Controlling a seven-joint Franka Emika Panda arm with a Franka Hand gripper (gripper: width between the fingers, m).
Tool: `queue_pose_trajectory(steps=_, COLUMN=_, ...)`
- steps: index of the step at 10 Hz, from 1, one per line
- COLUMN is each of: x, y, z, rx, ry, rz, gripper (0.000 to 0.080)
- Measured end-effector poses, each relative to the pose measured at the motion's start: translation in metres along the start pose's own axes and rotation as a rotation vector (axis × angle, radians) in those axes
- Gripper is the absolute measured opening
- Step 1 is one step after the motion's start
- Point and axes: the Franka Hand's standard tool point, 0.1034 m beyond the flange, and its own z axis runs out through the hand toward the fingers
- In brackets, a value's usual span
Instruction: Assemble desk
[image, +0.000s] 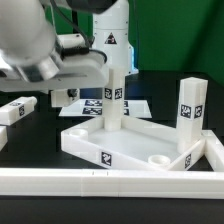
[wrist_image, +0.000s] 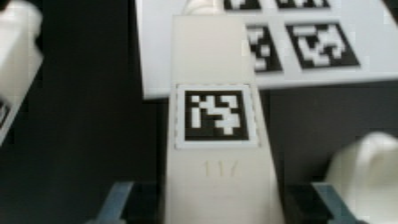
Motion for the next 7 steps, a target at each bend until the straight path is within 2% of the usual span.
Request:
queue_pose_trajectory(steps=1, x=0.0, y=-0.003, z=-0.013, rx=-0.003, ry=0.041, rz=-0.007, gripper=0.0288)
queue_pose_trajectory(steps=3, x=0.01, y=-0.005, z=-0.033, rx=-0.028, ry=0.177, rz=-0.017, gripper=0.0288)
queue_pose_trajectory(steps=6, x=0.013, y=0.002, z=-0.034, rx=-0.055, ry=0.352, rz=-0.01, gripper=0.0288)
queue_pose_trajectory(steps=7, x=0.019, y=0.004, z=-0.039, rx=-0.073, ry=0.431, rz=-0.012, gripper=0.0288)
